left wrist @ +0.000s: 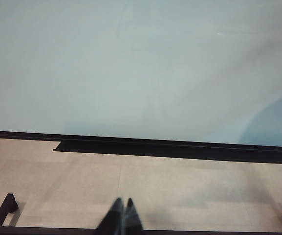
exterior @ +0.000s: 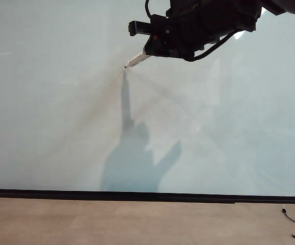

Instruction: Pick up the pen on the shelf to the right of the whiteboard and write the letter Z.

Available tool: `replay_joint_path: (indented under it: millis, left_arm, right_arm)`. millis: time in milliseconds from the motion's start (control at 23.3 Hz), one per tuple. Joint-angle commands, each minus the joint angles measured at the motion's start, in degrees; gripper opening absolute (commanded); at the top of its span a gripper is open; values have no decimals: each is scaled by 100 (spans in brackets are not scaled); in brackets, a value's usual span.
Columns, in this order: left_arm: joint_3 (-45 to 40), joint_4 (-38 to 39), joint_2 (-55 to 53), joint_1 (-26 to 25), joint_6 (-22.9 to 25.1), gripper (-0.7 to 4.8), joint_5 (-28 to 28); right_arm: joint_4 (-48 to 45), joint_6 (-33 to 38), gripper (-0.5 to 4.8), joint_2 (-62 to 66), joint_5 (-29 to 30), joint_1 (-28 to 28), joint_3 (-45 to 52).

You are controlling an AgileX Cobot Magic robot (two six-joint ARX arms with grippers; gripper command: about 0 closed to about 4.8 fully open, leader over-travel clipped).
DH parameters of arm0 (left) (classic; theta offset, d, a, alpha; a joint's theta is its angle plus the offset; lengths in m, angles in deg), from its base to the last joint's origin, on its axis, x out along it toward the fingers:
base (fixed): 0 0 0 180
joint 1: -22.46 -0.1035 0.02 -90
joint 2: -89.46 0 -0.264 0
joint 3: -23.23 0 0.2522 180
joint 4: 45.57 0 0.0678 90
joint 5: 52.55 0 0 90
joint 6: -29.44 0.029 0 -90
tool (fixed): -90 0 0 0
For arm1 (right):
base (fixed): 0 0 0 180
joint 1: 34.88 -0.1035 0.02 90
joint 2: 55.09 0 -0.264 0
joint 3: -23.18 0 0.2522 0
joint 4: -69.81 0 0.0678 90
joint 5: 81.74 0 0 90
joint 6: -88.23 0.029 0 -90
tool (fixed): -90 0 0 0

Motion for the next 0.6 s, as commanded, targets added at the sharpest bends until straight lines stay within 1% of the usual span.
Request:
replay_joint_path:
  millis: [43, 387, 602]
  left_arm:
    - [13, -28, -2, 2, 24, -5, -2]
    - [13, -31, -2, 2, 24, -5, -2]
    - [13, -31, -2, 2, 24, -5, -2]
  right_arm:
    - [48, -44, -5, -31, -203, 4, -26]
    - [55, -81, -5, -61, -459, 13, -26]
    - [79, -256, -5, -262, -592, 11, -26]
